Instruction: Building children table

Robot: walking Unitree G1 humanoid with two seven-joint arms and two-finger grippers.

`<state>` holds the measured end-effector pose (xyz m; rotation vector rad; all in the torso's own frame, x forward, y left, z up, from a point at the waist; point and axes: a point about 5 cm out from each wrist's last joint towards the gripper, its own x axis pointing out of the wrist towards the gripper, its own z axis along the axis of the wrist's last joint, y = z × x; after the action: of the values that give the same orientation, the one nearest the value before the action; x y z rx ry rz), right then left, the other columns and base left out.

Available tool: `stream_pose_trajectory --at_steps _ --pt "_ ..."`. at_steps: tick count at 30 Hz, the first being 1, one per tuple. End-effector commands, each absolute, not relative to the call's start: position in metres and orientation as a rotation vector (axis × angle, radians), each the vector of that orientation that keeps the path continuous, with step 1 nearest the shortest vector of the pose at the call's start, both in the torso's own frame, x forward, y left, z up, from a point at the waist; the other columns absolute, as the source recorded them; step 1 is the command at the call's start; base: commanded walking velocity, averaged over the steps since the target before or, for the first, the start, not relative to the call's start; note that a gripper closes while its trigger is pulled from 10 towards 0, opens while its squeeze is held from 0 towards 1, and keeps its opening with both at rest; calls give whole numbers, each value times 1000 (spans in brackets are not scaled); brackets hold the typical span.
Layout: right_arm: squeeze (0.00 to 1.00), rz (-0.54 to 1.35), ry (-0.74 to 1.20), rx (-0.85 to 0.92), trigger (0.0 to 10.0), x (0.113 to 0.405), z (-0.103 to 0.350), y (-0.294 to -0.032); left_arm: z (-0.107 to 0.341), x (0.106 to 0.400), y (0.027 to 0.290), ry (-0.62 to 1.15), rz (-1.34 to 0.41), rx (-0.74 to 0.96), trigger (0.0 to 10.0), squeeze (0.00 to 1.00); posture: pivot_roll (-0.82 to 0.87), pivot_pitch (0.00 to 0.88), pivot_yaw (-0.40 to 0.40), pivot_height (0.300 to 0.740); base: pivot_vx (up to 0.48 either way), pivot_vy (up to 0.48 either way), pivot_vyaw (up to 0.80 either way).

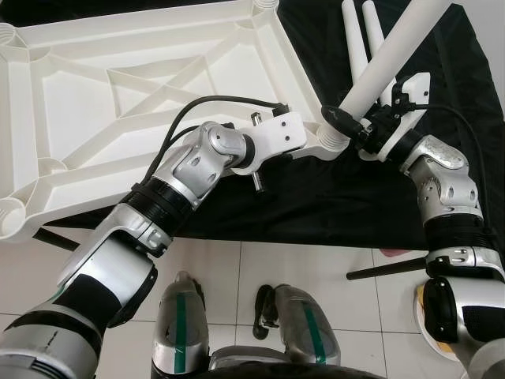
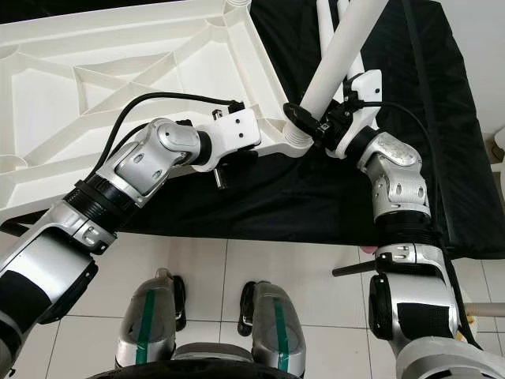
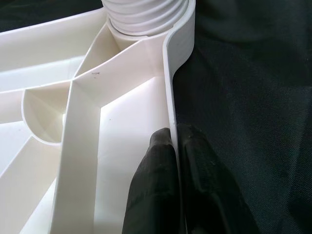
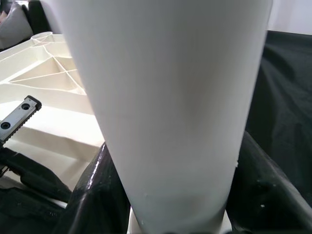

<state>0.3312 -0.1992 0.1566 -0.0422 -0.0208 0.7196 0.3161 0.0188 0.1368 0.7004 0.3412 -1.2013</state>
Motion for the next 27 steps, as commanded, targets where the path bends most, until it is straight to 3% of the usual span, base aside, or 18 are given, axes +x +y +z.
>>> stream_pose_trajectory --at_steps 1,27 --pt "0 678 21 11 10000 330 147 -203 108 306 30 538 -1296 725 10000 0 46 53 -44 740 0 0 0" --pt "0 31 -85 53 10000 328 159 -176 105 302 28 539 -1312 734 10000 0 48 32 -57 740 0 0 0"
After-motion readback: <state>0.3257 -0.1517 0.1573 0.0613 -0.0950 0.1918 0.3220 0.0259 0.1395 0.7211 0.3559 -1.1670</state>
